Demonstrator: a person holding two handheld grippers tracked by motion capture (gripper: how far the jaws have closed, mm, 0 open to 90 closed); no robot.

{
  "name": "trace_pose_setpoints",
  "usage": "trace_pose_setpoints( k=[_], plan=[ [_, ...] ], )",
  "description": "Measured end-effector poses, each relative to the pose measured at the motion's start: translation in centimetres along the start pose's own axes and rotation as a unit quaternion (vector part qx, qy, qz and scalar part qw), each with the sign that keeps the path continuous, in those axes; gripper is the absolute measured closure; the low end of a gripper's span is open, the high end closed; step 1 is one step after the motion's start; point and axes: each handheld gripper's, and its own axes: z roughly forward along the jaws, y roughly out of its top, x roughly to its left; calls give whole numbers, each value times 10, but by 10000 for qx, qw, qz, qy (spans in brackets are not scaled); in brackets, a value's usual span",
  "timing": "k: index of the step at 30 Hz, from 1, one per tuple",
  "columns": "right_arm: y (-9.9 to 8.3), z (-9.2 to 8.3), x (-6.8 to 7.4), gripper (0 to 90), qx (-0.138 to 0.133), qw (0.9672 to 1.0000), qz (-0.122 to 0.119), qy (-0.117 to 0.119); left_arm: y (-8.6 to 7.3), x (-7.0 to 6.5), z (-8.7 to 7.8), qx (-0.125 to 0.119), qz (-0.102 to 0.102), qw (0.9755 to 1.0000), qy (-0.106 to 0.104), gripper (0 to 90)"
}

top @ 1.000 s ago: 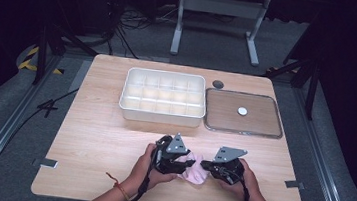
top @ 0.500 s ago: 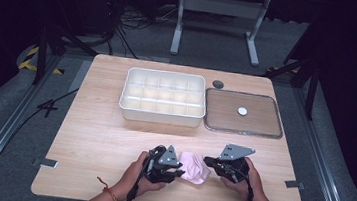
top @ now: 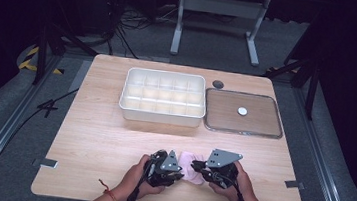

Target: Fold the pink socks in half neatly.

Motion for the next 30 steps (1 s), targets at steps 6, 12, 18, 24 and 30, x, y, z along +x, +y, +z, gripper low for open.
trace_pose_setpoints(
  k=[6, 12, 18, 24, 30],
  plan=[
    [-18, 7, -7, 838, 453, 9988, -48, -152, 0, 0, 0, 8, 6, 10000, 14, 773],
    [-23, 8, -7, 844, 454, 9989, -25, -128, -3, 4, -5, -281, -361, 9988, -196, 704],
    [-21, 11, -5, 853, 449, 9989, -103, -93, -6, 22, -16, -620, -1037, 9927, -41, 583],
    [-21, 12, -7, 858, 448, 9990, -51, -49, -8, 26, -6, -549, -1182, 9915, -62, 531],
    [-20, 12, -6, 841, 437, 9990, -63, -108, -5, 20, 5, -323, -834, 9960, 86, 567]
  ],
)
